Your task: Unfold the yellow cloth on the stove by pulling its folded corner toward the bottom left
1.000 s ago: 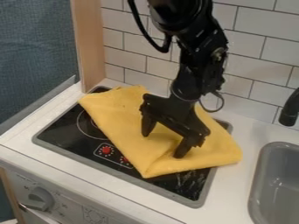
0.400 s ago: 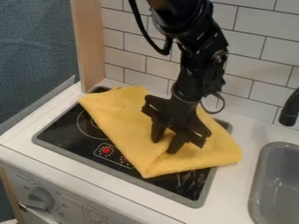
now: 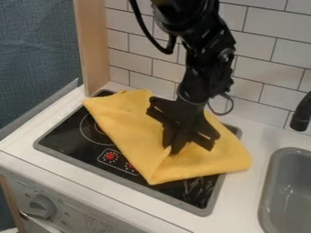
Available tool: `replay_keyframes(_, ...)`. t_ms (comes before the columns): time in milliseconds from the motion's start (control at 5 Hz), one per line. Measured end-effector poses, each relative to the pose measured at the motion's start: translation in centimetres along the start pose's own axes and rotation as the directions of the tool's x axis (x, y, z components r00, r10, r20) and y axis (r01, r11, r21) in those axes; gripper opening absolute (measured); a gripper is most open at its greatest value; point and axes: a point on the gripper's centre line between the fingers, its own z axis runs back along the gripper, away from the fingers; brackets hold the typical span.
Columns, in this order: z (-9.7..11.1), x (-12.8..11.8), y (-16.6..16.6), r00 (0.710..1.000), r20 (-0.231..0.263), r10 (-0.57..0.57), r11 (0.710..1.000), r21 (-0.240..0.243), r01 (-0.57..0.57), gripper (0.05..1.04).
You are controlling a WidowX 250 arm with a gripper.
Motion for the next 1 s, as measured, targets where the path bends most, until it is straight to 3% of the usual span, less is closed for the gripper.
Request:
replay_keyframes(400, 3.6, -0.7, 2.0, 0.983, 0.084, 0.163, 0.986, -0.040, -0.160, 0.049)
replay_keyframes(600, 4.7, -2.1, 3.3, 0.959, 0.077, 0.274, 0.962, -0.023, -0.273, 0.049)
replay_keyframes(800, 5.5, -4.3, 4.6, 0.891, 0.022, 0.454, 0.890, -0.047, -0.453, 0.049)
replay_keyframes(1000, 4.8, -6.6, 4.5, 0.760, -0.062, 0.647, 0.758, -0.053, -0.650, 0.049)
